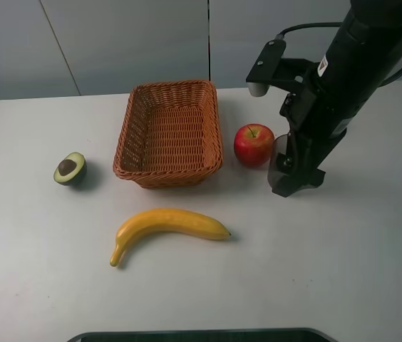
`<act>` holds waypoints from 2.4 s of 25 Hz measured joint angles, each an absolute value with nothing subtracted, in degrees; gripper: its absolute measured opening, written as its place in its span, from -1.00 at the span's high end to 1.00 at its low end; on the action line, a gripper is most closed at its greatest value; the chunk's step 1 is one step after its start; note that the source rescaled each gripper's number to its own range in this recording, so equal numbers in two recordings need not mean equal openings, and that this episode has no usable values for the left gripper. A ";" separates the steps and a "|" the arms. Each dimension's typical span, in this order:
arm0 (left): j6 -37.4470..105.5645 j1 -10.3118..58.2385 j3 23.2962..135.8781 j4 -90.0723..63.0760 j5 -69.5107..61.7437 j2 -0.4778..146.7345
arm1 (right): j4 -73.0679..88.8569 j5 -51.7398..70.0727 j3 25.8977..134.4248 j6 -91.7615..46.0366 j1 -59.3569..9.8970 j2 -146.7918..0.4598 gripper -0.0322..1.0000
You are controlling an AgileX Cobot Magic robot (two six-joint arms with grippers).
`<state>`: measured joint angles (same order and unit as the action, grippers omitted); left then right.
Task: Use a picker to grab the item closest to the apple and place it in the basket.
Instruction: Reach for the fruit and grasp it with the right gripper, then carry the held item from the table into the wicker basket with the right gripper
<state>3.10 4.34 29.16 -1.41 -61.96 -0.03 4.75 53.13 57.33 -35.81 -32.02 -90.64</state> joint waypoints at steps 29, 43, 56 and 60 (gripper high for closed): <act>3.10 4.34 29.16 -1.41 -61.96 -0.03 | 0.48 42.98 57.36 -34.32 -28.06 -102.47 -1.00; 3.10 4.34 29.16 -1.41 -61.96 -0.03 | 0.48 41.62 57.45 -32.88 -28.06 -105.53 0.31; 3.21 4.34 29.16 -1.41 -61.96 -0.03 | 0.48 41.51 57.45 -32.73 -28.06 -105.53 0.94; 3.21 4.34 29.16 -1.41 -61.96 -0.03 | 0.48 41.51 57.45 -32.73 -28.06 -105.53 0.94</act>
<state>3.21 4.34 29.16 -1.41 -61.96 -0.03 0.48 41.51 57.45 -32.73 -28.06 -105.53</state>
